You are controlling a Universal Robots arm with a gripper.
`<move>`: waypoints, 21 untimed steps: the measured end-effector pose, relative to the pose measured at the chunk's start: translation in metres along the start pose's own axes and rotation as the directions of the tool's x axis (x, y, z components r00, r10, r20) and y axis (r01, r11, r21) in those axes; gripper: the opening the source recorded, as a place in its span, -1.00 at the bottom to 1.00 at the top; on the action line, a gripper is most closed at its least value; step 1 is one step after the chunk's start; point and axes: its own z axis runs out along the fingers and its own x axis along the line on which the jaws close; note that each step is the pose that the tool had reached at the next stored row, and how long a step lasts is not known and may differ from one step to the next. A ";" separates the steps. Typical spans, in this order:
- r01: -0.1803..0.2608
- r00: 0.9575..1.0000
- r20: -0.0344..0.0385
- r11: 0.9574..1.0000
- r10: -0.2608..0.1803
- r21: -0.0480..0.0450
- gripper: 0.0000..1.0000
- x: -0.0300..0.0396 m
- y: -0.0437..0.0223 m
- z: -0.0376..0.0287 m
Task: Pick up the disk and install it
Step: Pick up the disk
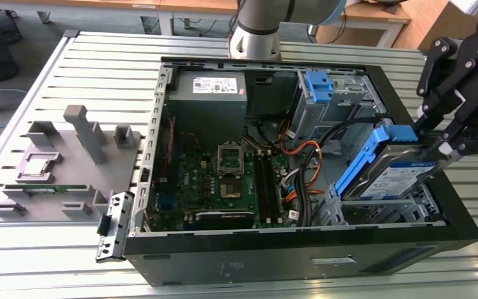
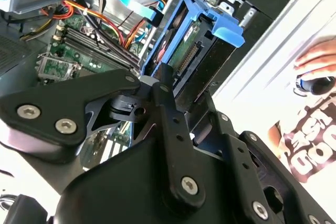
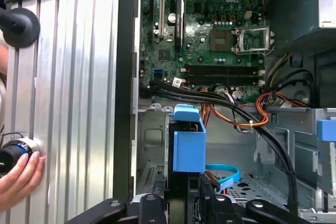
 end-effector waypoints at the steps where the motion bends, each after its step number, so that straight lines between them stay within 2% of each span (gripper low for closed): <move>1: 0.000 1.000 0.000 1.000 0.000 0.000 -0.30 -0.0001 0.0002 -0.0045; 4: 0.000 1.000 0.000 1.000 0.000 0.000 -0.30 -0.0001 0.0007 -0.0176; 6: 0.000 1.000 0.000 1.000 0.000 0.000 -0.30 0.0000 0.0008 -0.0215; 13: 0.000 1.000 0.000 1.000 0.000 0.000 -0.30 0.0000 0.0009 -0.0216; 15: 0.000 1.000 0.000 1.000 0.000 -0.009 -0.30 0.0000 0.0008 -0.0216; 21: 0.000 1.000 0.002 1.000 0.000 -0.010 -0.30 0.0001 -0.0004 -0.0210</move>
